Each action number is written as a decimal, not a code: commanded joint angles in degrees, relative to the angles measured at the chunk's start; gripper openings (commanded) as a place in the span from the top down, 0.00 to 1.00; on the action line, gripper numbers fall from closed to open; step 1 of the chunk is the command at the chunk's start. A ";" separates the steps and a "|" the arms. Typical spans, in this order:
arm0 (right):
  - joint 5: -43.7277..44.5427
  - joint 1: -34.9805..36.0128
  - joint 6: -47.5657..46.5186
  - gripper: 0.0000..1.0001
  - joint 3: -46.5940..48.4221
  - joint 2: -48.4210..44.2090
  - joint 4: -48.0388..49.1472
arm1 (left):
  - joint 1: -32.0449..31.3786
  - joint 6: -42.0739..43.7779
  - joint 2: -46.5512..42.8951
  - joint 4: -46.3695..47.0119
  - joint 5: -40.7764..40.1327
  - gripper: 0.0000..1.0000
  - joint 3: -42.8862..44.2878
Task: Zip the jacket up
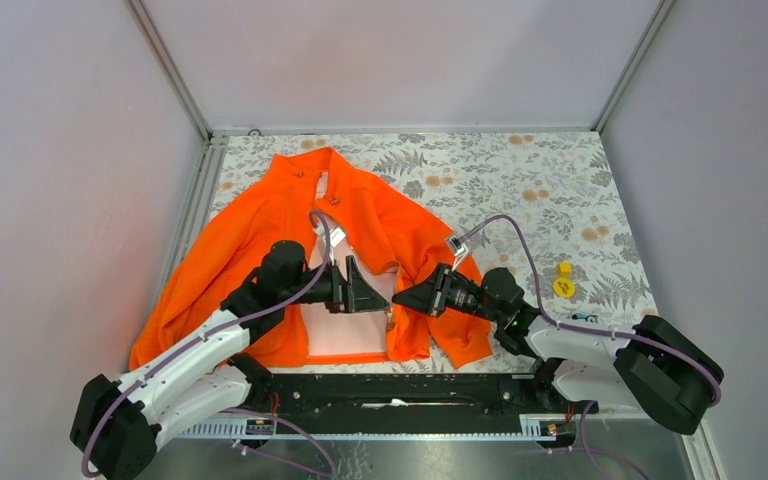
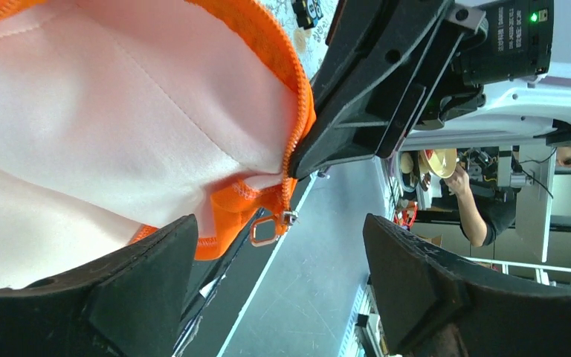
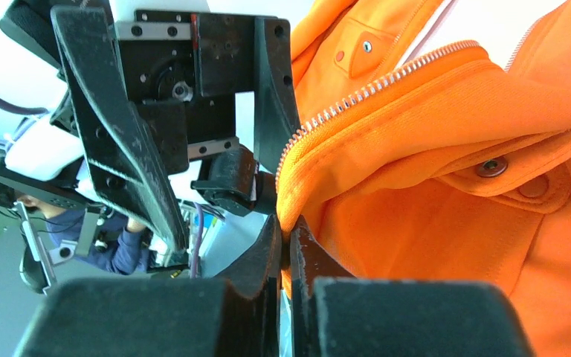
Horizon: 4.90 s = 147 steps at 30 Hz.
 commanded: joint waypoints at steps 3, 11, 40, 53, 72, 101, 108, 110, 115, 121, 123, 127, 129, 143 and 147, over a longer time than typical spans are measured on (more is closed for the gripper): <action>-1.96 -0.55 -5.77 1.00 2.55 -2.54 -3.41 | 1.37 -0.70 0.89 2.56 1.05 0.25 2.27; -2.66 -0.55 -5.95 1.00 3.27 -1.85 -2.92 | 1.27 -3.32 3.88 10.24 4.78 0.52 1.25; 2.12 -0.80 -16.75 1.00 6.02 -6.89 -19.61 | -3.33 9.89 6.65 -21.06 -10.33 0.01 14.51; -2.23 -1.17 -15.37 1.00 4.42 -6.47 -16.46 | 13.34 -3.66 3.62 -55.31 -33.03 0.06 18.49; -7.09 -1.17 -11.95 1.00 2.35 -5.83 -10.65 | 13.77 -8.88 19.76 -47.13 -46.46 0.45 11.11; -4.93 -1.19 -10.94 1.00 4.55 -2.77 -14.20 | 13.66 -0.94 31.57 -33.75 -51.41 0.15 27.08; -6.35 -1.17 -11.69 1.00 6.48 -1.34 -15.65 | 13.19 3.34 14.93 -36.41 -50.93 0.01 18.72; -6.66 -1.17 -11.84 1.00 6.92 -0.80 -15.67 | 12.33 1.56 13.23 -38.68 -50.27 0.04 17.21; -6.63 -1.22 -12.01 1.00 7.07 0.44 -15.15 | 9.01 -0.12 13.26 -39.97 -47.13 0.11 15.39; -6.43 -1.21 -11.11 1.00 6.14 1.17 -13.19 | 8.53 1.70 12.96 -40.92 -44.49 0.53 13.11; -6.54 -1.16 -10.91 1.00 5.76 0.94 -12.64 | 8.18 1.65 11.64 -39.57 -42.50 0.56 12.08; -6.92 -1.18 -11.01 1.00 5.50 0.77 -12.50 | 8.03 -0.10 13.15 -40.80 -45.39 0.61 12.21; -7.26 -1.13 -10.99 1.00 5.56 0.72 -12.45 | 8.03 -2.44 15.73 -42.83 -47.76 0.65 12.37; -7.14 -1.14 -9.94 1.00 4.86 0.81 -10.64 | 7.71 -4.79 25.11 -36.83 -47.85 0.47 10.61; -7.01 -1.17 -9.99 1.00 4.88 0.68 -10.74 | 7.42 -5.26 26.63 -36.39 -48.87 0.46 9.63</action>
